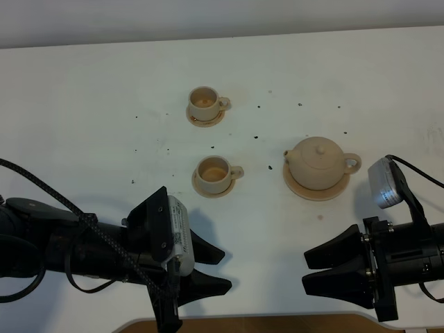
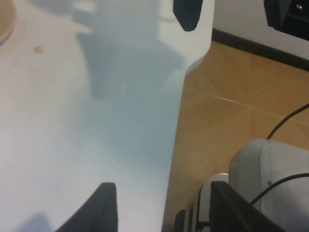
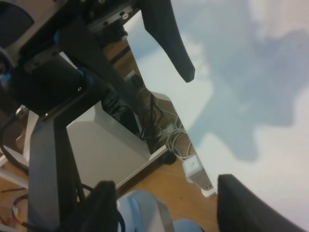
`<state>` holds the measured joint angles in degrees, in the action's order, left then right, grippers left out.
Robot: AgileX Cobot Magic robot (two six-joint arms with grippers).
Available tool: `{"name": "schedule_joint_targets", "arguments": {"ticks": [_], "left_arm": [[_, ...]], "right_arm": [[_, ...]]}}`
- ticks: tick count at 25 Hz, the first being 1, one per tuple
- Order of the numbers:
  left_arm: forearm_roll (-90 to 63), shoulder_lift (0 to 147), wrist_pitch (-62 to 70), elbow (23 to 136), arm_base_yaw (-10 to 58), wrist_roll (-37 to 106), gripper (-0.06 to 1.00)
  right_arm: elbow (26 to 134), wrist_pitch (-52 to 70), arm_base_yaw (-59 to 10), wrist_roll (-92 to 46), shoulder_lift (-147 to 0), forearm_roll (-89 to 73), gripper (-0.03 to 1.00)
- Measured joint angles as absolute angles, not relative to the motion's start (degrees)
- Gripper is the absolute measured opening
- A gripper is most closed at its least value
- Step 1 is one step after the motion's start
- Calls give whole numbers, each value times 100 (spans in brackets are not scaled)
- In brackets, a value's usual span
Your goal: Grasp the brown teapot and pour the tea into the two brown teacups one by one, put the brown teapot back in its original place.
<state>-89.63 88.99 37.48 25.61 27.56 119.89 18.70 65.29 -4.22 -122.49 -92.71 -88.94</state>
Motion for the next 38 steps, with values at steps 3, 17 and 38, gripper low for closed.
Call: {"name": "schedule_joint_targets", "arguments": {"ticks": [3, 17, 38], "left_arm": [[-8963, 8899, 3748, 2561, 2756, 11989, 44], [-9117, 8884, 3583, 2571, 2756, 11977, 44], [-3718, 6909, 2637, 4369, 2756, 3474, 43]], "right_arm": [[1870, 6529, -422, -12249, -9271, -8894, 48], [1881, 6528, -422, -12249, -9271, -8899, 48], [4241, 5716, -422, -9055, -9291, -7709, 48]]}}
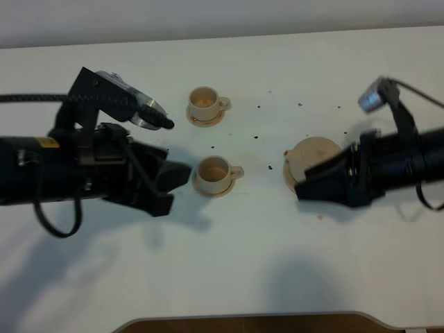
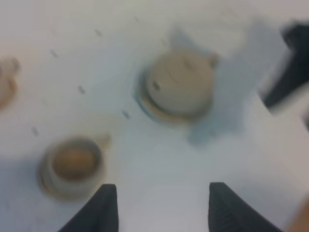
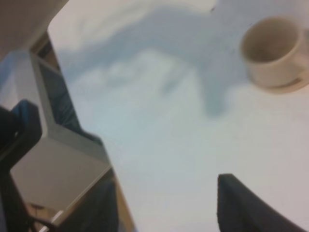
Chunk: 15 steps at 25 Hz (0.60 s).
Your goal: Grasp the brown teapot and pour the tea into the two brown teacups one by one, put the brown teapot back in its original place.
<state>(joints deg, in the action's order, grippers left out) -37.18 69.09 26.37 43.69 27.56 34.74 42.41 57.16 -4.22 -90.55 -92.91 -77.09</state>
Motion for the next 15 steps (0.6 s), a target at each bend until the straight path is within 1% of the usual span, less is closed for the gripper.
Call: {"name": "schedule_joint_targets", "arguments": {"ticks": [4, 7, 10, 15], "left_arm": [[-1112, 6721, 4318, 4798, 2756, 656, 41], [205, 6562, 5318, 4757, 2756, -555, 40], [702, 6285, 5682, 4431, 2756, -1073, 38], [738, 5436, 5421, 3575, 2756, -1124, 37]], "right_arm": [[4752, 5629, -422, -8503, -9291, -7477, 48], [5079, 5550, -422, -8177, -9291, -7181, 48], [5388, 5328, -422, -7845, -9291, -6851, 48], [5805, 5236, -422, -7561, -9293, -6551, 48]]}}
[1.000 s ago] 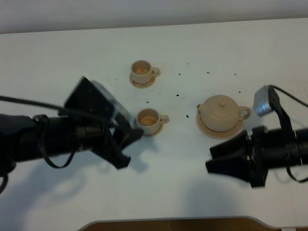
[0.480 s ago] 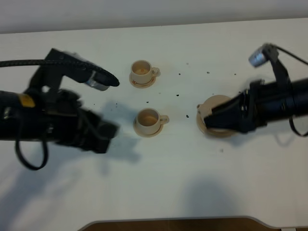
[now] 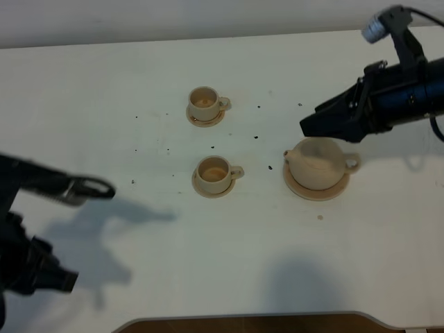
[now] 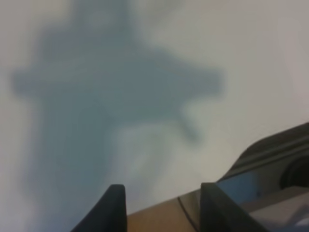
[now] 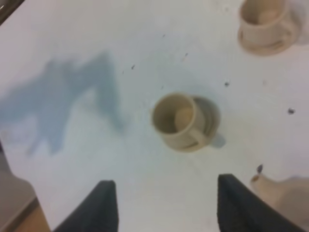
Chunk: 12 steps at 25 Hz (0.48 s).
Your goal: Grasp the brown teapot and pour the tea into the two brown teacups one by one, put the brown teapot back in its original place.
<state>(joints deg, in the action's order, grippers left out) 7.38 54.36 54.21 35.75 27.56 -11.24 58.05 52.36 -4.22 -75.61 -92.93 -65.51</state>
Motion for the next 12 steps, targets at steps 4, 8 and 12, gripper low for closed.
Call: {"name": "schedule_joint_targets", "arguments": {"ticks": [4, 8, 12], "left_arm": [[742, 4513, 5161, 3051, 2756, -1126, 37], [731, 3515, 4711, 2805, 2756, -1131, 37], [442, 2663, 4714, 2797, 2756, -892, 37]], "right_arm": [[5903, 5236, -422, -7532, -9293, -6511, 48], [5903, 5236, -422, -7532, -9293, -6511, 48], [5903, 5272, -422, -7532, -9293, -6509, 48]]}}
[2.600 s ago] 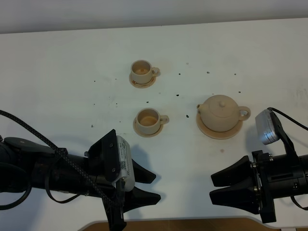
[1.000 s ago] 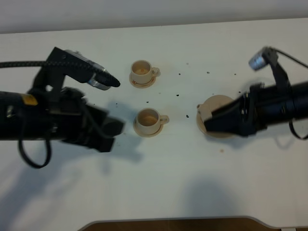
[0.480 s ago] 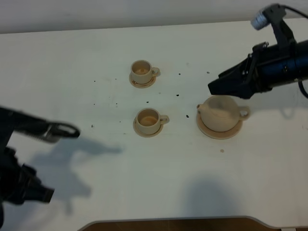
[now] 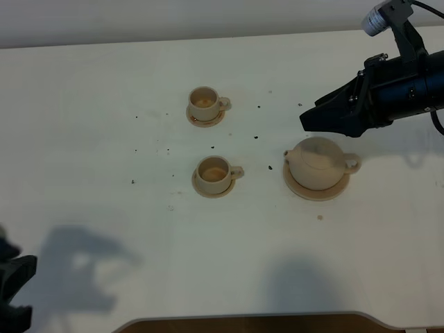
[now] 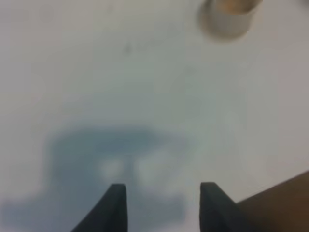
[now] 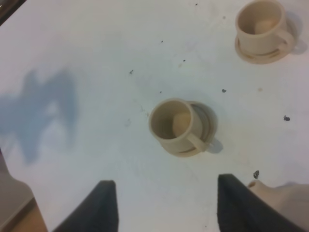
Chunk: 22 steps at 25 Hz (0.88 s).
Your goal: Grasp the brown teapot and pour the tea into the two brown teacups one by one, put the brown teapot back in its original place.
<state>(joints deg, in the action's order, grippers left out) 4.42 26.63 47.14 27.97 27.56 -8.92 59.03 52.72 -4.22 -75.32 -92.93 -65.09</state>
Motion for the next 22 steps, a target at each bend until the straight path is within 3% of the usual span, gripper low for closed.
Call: {"name": "schedule_joint_targets", "arguments": {"ticks": [10, 22], "left_arm": [[-670, 1502, 4916, 2834, 2756, 394, 37], [-187, 1477, 5957, 2913, 2756, 305, 37]], "right_arm": [[5903, 5328, -422, -7532, -9293, -6498, 48], [5903, 5353, -422, -7532, -9293, -6497, 48]]}}
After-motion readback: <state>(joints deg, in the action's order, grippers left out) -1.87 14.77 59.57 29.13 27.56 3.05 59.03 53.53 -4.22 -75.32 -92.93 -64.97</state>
